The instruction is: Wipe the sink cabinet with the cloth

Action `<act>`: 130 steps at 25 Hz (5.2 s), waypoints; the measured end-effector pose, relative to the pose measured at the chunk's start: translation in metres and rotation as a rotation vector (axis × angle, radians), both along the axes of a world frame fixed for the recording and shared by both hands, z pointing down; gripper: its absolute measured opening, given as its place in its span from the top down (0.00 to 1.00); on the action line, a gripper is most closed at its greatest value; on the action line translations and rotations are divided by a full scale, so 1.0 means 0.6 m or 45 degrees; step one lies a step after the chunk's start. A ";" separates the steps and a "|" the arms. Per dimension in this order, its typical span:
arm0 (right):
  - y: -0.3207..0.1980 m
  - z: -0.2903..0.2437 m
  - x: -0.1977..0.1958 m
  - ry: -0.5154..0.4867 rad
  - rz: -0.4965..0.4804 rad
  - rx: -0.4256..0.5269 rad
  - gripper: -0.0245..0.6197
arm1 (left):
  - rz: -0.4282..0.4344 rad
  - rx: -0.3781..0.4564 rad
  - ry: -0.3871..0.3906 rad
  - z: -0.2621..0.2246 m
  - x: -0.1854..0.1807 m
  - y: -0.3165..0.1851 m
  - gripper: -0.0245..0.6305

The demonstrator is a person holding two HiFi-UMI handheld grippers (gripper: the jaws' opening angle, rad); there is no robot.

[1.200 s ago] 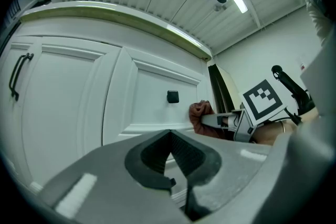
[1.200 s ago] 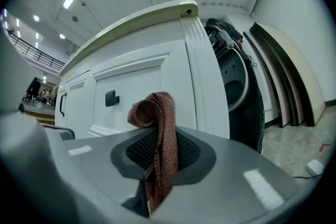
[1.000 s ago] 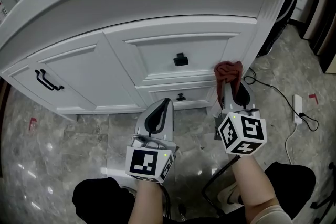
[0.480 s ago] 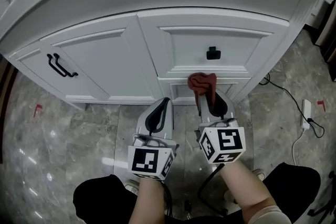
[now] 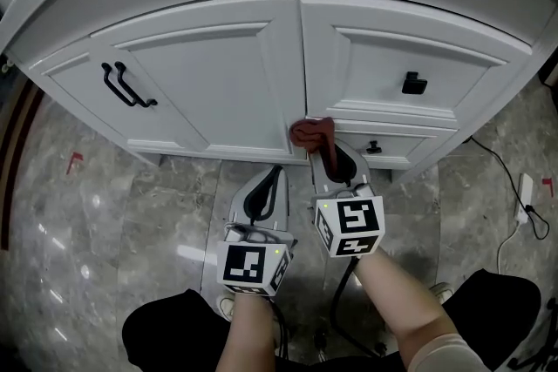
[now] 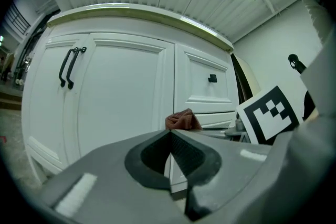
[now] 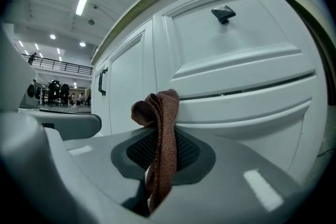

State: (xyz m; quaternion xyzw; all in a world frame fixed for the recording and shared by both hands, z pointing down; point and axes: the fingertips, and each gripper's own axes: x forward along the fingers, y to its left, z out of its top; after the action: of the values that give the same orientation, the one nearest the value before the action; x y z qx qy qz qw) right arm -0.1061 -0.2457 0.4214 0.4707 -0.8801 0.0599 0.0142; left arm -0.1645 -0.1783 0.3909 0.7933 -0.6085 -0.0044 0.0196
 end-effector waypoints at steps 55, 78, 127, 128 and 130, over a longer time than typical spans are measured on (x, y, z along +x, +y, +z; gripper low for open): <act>-0.022 0.004 0.422 -0.119 0.523 -0.063 0.84 | 0.292 -0.057 0.124 0.041 0.231 -0.052 0.96; -0.012 0.122 0.015 -0.126 0.040 -0.223 0.83 | 0.009 -0.132 0.149 0.115 -0.007 -0.016 0.96; -0.045 0.110 0.342 -0.071 0.440 -0.220 0.84 | 0.313 -0.152 0.130 0.126 0.220 -0.071 0.96; -0.045 0.109 0.349 -0.062 0.443 -0.217 0.84 | 0.320 -0.155 0.126 0.127 0.225 -0.071 0.96; -0.042 0.105 0.359 -0.055 0.443 -0.213 0.83 | 0.327 -0.159 0.122 0.128 0.233 -0.070 0.96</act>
State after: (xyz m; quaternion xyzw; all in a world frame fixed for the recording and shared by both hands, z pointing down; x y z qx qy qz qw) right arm 0.1096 -0.2707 0.4846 0.6116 -0.7775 0.1445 0.0237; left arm -0.0250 -0.2205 0.4678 0.8607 -0.4995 -0.0019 0.0982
